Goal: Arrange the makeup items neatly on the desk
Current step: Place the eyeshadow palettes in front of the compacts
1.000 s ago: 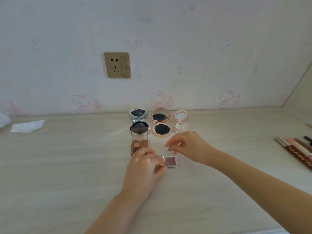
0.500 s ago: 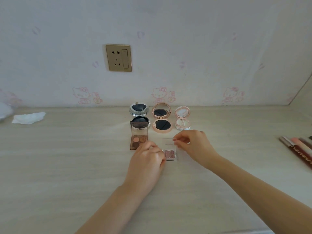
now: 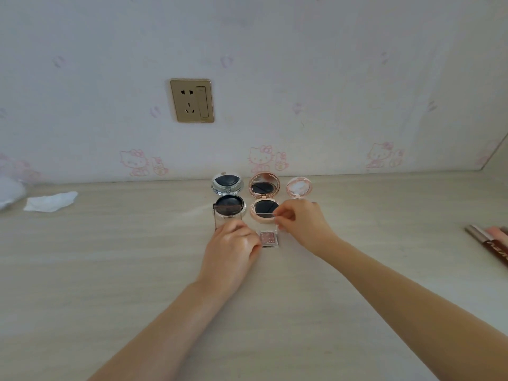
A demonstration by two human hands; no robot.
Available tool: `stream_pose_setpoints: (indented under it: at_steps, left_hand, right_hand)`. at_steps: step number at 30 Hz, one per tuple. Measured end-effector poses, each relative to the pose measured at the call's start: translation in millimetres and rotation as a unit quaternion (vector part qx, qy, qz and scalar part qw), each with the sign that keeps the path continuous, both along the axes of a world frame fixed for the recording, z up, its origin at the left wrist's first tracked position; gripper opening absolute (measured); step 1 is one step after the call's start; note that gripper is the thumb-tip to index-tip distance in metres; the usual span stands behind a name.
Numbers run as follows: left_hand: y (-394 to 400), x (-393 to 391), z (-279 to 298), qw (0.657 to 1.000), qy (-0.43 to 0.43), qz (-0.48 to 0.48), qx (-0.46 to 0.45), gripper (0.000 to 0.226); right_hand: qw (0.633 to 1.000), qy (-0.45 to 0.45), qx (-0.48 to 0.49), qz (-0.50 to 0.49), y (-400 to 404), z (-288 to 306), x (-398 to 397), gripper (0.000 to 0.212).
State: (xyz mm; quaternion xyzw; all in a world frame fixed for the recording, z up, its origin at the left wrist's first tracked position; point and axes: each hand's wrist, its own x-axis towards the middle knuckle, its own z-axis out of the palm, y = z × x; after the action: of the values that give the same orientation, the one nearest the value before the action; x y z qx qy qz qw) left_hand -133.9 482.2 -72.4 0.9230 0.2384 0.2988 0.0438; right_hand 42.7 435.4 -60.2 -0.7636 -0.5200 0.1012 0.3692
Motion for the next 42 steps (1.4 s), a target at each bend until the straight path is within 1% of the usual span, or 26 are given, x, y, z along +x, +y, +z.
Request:
stream_pose_setpoints:
  at_steps: [3,6,14,19,22,25,27,30,34,39,42]
  left_hand:
    - [2.5,2.1,-1.0,1.0,-0.007,0.004,-0.009,0.006]
    - [3.6,3.2,-1.8,1.0,-0.015,0.008,-0.026,0.009]
    - [3.0,2.2,-5.7,0.999,-0.019,0.005,-0.031,0.007]
    - [0.7,0.9,-6.0,1.0,-0.012,0.008,-0.024,0.013]
    - [-6.0,0.4,-5.1,1.0,-0.004,0.008,-0.014,0.016]
    - [-14.9,3.3,-3.0,1.0,-0.02,0.009,-0.017,0.017]
    - [-23.5,8.4,-0.2,0.999,-0.032,-0.009,-0.013,0.017]
    - [-41.3,22.9,4.1,0.998,-0.023,-0.053,-0.013,0.016]
    - [-71.7,54.4,7.4,0.996,-0.01,-0.084,-0.017,0.019]
    - [-108.4,100.8,7.1,0.989,-0.011,-0.141,-0.038,0.025]
    - [-135.9,134.4,8.9,0.984,0.0,-0.174,-0.03,0.027]
  right_hand:
    - [1.0,0.0,-0.006,-0.002,4.4,-0.2,1.9,0.011]
    - [1.0,0.012,-0.005,-0.008,4.8,-1.1,3.0,0.011]
    - [1.0,0.004,-0.015,0.001,0.4,1.3,5.1,0.013]
    - [0.999,-0.032,-0.035,0.012,-8.4,4.5,6.5,0.018]
    - [0.997,-0.039,-0.056,0.025,-19.3,7.0,9.5,0.02]
    - [0.994,-0.064,-0.088,0.027,-37.7,9.4,13.9,0.024]
    - [0.99,-0.091,-0.102,0.022,-56.9,11.5,17.4,0.027]
    - [0.985,-0.124,-0.119,0.003,-92.4,14.8,27.6,0.029]
    - [0.975,-0.169,-0.144,-0.03,-145.7,18.8,49.8,0.03]
    - [0.964,-0.188,-0.164,-0.088,-210.3,23.3,83.1,0.03]
    - [0.959,-0.195,-0.163,-0.124,-246.1,22.7,107.0,0.028]
